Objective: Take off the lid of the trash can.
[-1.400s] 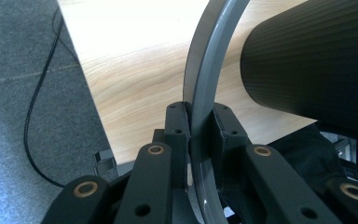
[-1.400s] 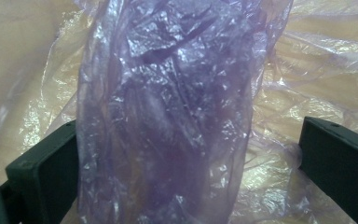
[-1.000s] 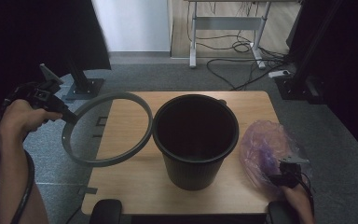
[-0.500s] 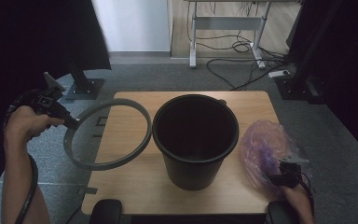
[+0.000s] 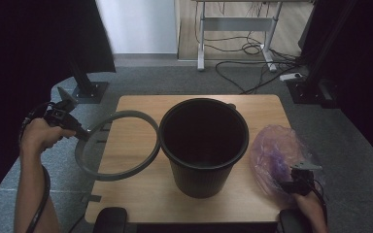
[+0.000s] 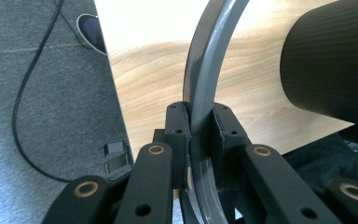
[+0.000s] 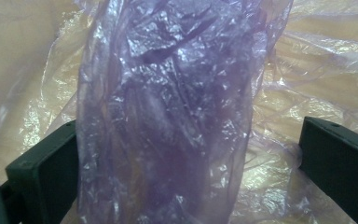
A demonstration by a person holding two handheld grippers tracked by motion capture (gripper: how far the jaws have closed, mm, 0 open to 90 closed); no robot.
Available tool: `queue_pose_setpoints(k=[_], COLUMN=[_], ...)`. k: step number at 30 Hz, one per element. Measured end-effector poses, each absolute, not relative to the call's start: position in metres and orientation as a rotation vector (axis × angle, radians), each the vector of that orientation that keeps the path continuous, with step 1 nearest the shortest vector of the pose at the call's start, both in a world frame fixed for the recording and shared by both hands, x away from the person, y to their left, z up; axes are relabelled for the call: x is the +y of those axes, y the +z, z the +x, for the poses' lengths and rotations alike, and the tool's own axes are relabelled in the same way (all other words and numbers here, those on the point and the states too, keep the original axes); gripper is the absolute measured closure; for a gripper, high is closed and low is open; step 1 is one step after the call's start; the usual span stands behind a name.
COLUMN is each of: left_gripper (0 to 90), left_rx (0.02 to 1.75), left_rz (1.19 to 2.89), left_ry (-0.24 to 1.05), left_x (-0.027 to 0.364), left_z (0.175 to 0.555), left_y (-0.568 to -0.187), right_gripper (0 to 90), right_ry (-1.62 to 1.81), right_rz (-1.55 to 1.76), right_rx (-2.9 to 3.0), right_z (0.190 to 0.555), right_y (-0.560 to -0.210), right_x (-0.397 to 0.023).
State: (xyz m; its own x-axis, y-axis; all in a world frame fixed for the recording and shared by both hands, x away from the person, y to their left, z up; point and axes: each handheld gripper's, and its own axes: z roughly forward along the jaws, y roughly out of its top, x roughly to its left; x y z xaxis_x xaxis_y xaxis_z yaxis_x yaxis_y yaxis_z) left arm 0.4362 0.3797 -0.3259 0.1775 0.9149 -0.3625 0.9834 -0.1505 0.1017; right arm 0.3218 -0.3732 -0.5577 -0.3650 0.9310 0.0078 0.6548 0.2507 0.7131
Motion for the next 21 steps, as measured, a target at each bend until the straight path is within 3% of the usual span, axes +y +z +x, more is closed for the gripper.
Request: queue_pose_setpoints(k=[7,21], left_gripper=[78.2,78.7], left_rx=[1.766,1.774], left_rz=[2.139,2.154], left_ry=[-0.255,-0.272], left_x=[0.37,0.363], left_z=[0.439,0.444], left_y=[-0.341,-0.387], right_gripper=[0.0,0.0], right_ry=[0.891,0.891], right_rz=[1.445,1.445], right_rx=[2.11,2.11], right_z=[0.322,0.322], right_y=[-0.558,-0.558], right_x=[-0.373,-0.373])
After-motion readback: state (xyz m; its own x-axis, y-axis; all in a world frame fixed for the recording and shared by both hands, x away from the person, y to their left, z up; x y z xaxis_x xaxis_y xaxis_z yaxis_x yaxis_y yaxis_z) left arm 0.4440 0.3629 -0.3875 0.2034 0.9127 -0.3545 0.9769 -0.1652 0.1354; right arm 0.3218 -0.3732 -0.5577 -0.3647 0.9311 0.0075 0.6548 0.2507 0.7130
